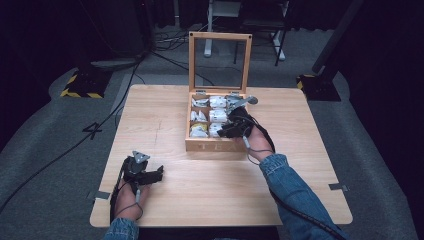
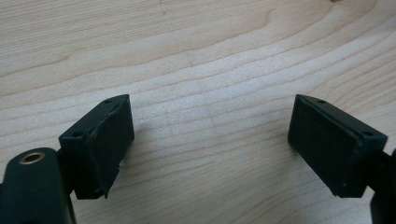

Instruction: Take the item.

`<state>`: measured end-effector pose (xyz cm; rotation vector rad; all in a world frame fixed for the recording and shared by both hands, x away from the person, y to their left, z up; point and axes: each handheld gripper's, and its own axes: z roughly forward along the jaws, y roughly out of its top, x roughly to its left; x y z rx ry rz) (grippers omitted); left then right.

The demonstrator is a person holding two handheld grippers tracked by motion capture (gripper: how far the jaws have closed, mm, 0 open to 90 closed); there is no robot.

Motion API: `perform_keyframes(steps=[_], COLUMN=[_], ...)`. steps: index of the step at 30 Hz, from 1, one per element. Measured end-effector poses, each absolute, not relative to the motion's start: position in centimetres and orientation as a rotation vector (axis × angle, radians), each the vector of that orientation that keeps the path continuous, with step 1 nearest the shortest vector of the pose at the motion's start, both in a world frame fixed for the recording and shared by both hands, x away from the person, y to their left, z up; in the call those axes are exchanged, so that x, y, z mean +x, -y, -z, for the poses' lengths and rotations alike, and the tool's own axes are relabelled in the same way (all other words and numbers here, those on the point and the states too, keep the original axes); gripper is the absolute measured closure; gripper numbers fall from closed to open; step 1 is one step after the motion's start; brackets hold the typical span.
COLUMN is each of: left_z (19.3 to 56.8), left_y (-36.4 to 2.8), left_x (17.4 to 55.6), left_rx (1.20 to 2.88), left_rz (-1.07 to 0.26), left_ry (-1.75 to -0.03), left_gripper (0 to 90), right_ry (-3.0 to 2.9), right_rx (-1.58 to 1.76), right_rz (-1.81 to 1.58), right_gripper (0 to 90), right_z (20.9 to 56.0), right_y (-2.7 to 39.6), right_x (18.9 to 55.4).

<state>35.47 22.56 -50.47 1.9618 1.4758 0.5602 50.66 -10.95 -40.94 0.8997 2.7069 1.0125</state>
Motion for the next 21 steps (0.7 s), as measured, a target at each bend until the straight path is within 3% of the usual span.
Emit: perform_keyframes(steps=[13,21], left_z=[50.5,50.5], left_y=[-22.6,-22.6], left_x=[35.5,35.5], left_rx=[1.96,1.961], left_rz=[-0.56,-0.56], left_ry=[-1.475,-1.475], left_gripper=[14.8,14.8], right_ry=[-2.736,-2.762], right_rx=[0.946,0.922], right_rz=[-0.971,-0.915], right_gripper=[75.9,89.2], right_z=[42.1,42.6], right_y=[10.1,9.4], right_x=[51.2,51.3])
